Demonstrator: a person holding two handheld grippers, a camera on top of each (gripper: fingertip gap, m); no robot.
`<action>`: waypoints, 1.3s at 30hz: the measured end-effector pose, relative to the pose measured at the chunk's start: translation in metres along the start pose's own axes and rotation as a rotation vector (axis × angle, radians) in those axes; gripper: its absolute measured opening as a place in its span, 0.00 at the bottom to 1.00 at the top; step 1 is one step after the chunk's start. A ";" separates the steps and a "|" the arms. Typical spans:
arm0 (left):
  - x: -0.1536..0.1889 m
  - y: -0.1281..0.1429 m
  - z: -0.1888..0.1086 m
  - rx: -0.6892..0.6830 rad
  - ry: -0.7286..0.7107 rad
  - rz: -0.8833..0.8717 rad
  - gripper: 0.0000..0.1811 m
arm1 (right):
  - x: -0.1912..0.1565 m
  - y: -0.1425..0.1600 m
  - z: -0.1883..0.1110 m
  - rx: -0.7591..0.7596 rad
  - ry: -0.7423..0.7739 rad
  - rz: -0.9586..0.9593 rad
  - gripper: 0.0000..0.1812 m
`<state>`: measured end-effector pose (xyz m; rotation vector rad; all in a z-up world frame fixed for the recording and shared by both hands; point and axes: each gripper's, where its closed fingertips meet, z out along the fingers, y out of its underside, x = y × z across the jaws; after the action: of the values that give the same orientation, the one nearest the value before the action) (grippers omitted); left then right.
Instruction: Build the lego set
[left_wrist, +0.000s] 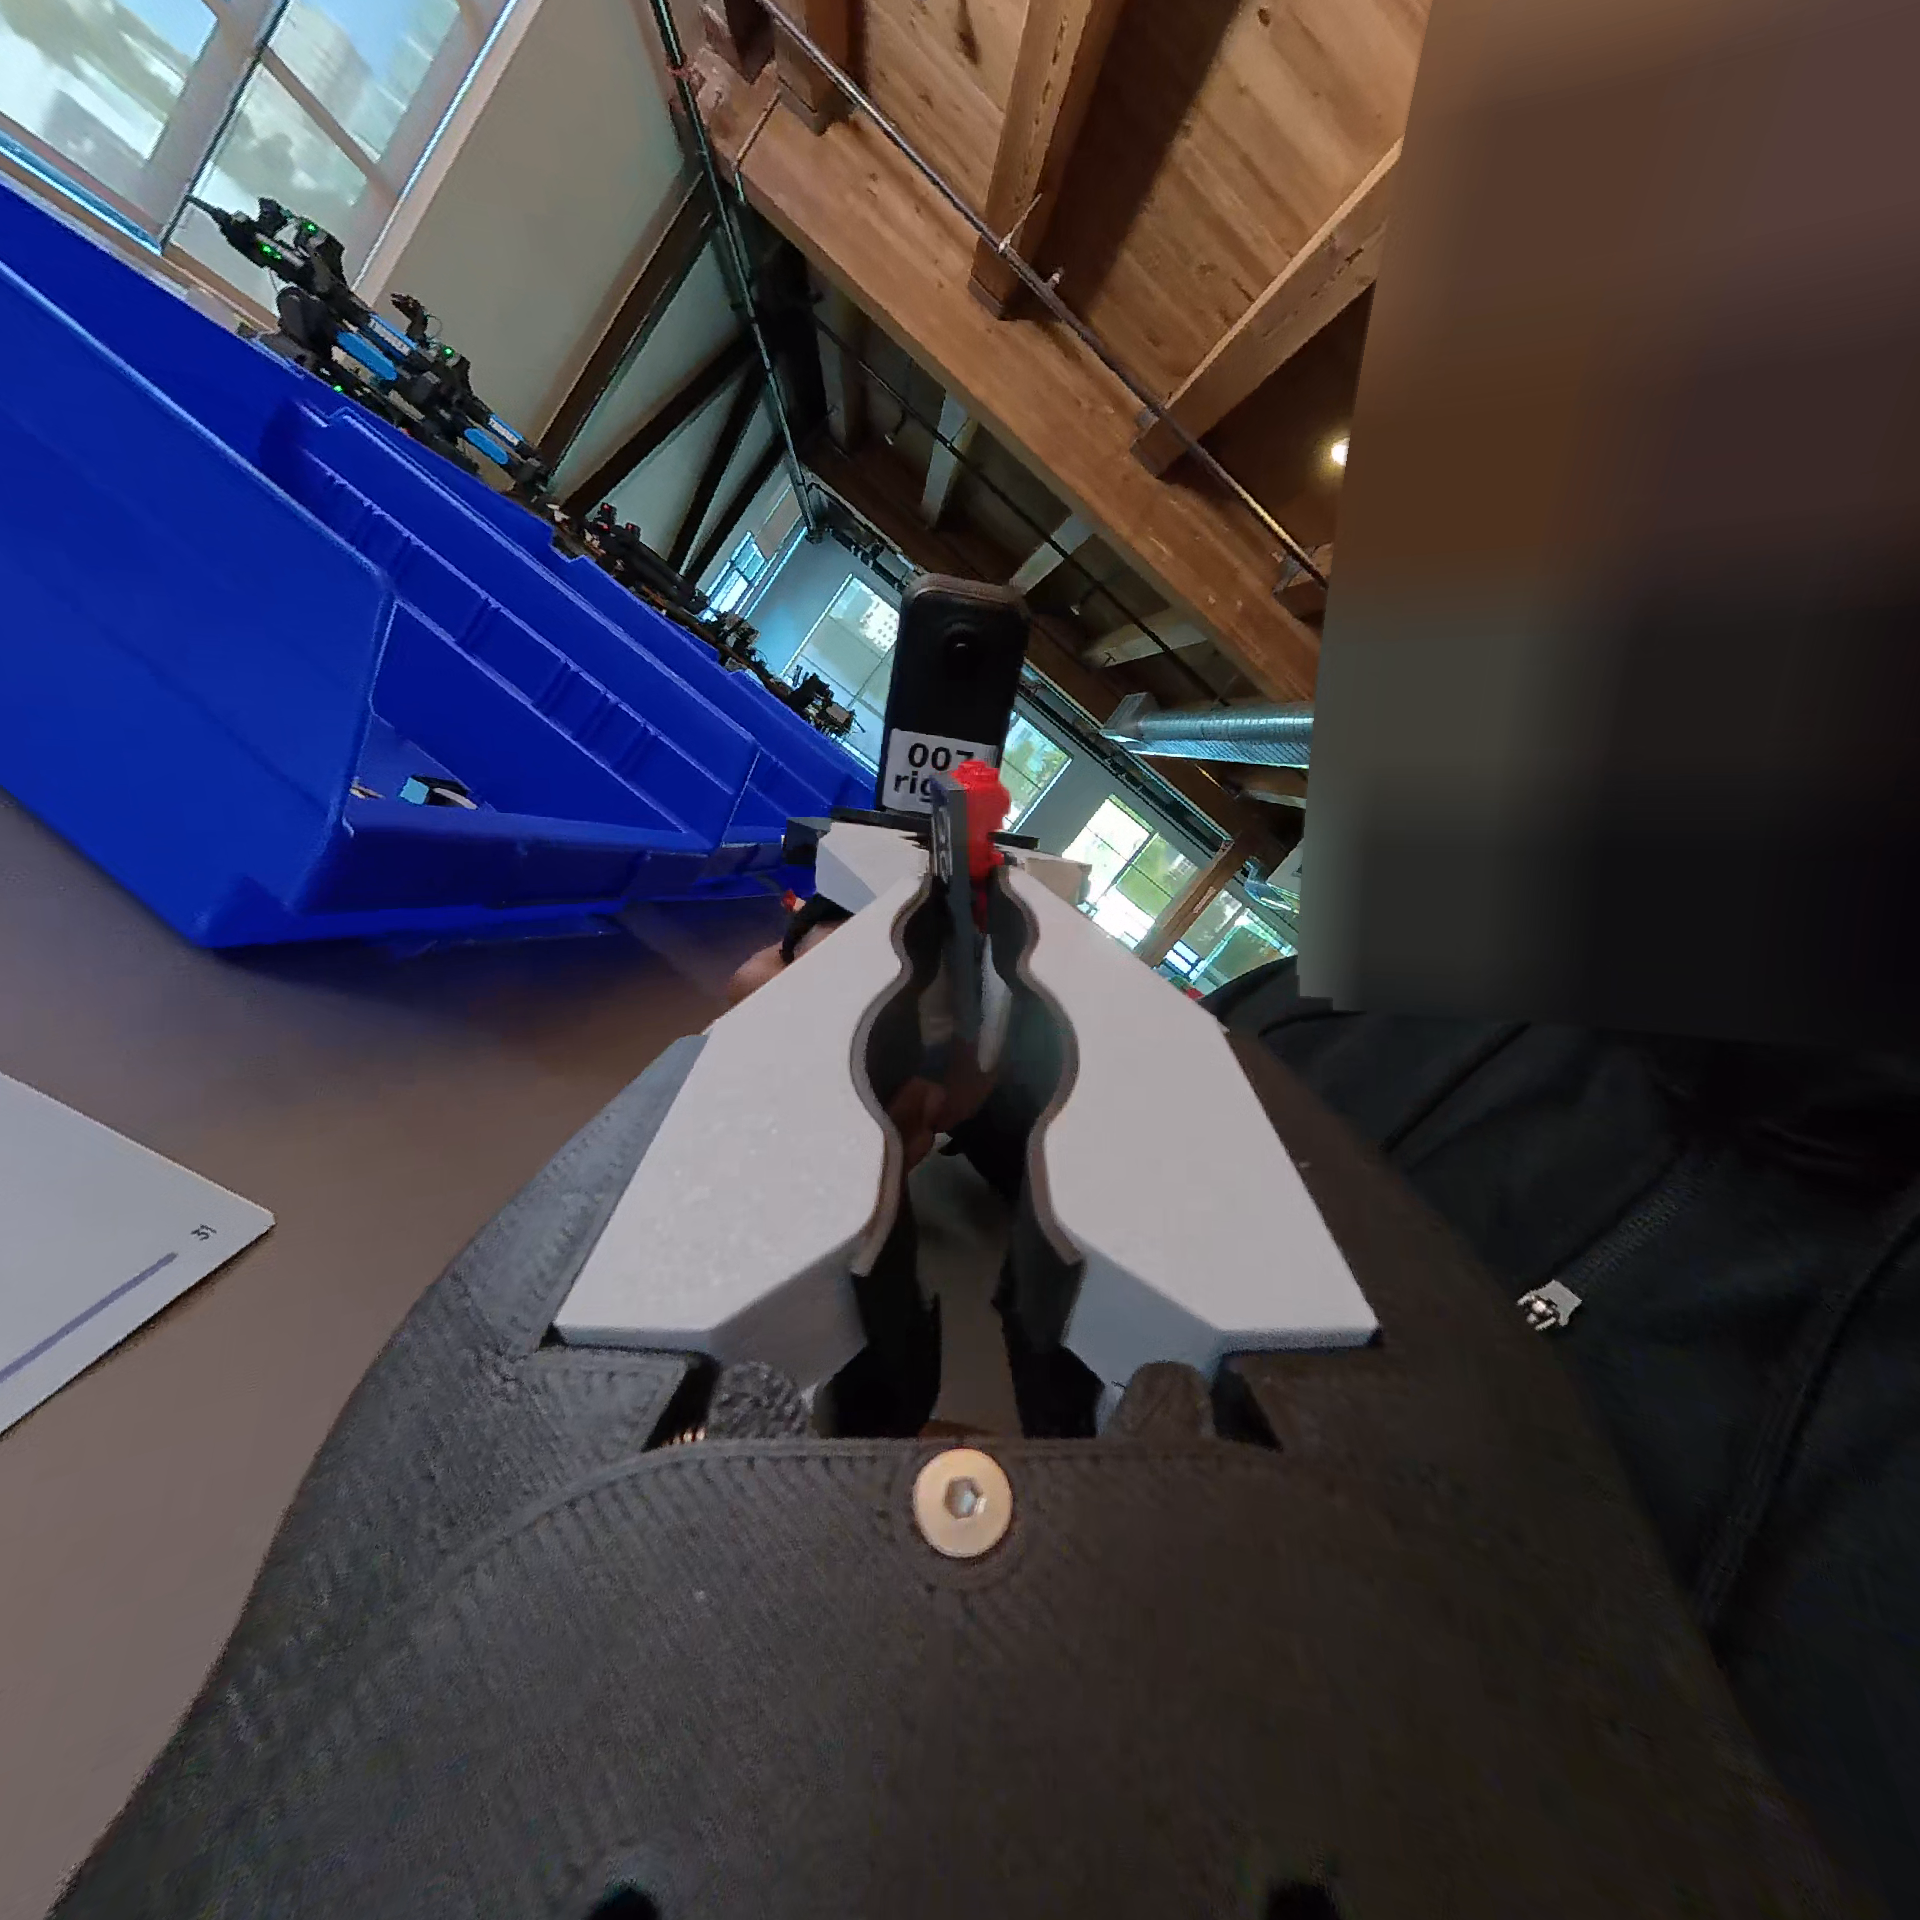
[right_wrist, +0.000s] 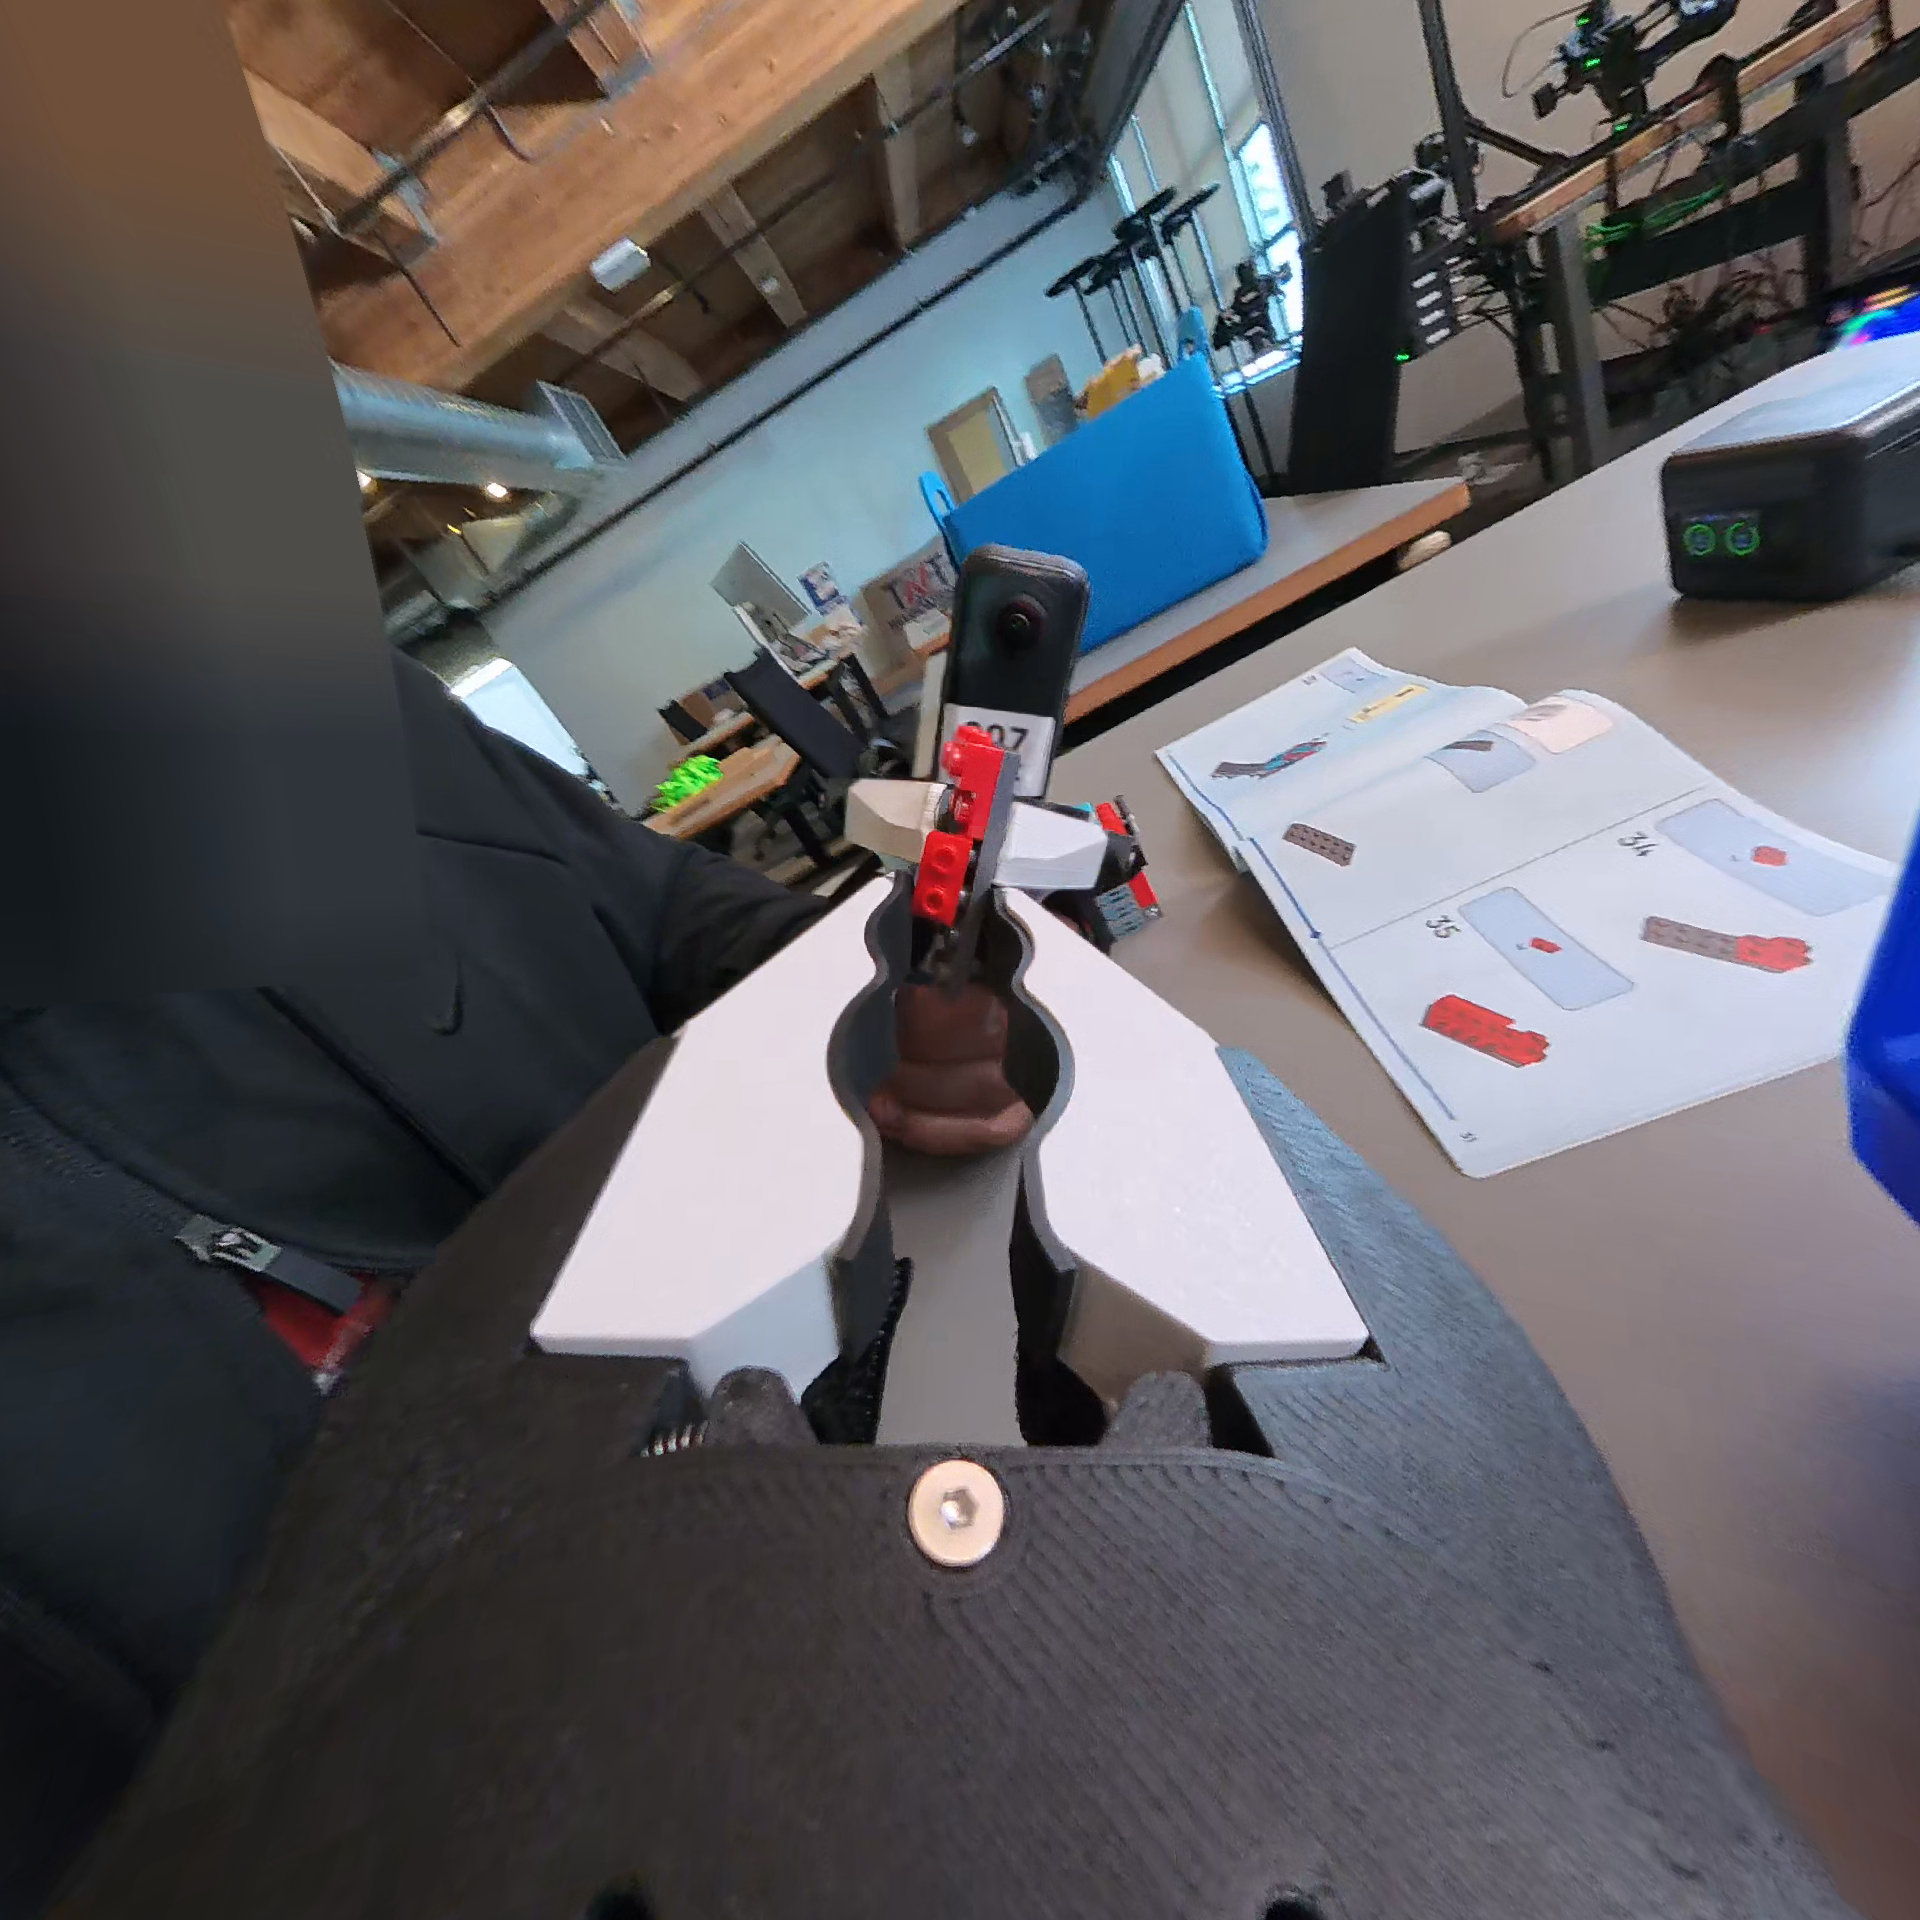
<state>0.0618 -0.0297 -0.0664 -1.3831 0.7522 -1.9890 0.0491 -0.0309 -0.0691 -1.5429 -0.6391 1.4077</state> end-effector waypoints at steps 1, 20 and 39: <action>0.001 0.000 0.000 -0.004 0.006 0.007 0.04 | -0.001 0.000 0.000 0.003 -0.011 0.009 0.07; 0.010 0.003 0.000 -0.038 0.094 -0.020 0.04 | -0.009 0.000 -0.001 0.018 -0.078 0.038 0.06; 0.002 0.007 0.001 -0.076 -0.015 0.127 0.04 | -0.002 0.005 -0.002 -0.035 -0.007 -0.022 0.06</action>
<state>0.0636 -0.0355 -0.0699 -1.3571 0.8943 -1.8674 0.0496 -0.0355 -0.0730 -1.5539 -0.6869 1.3927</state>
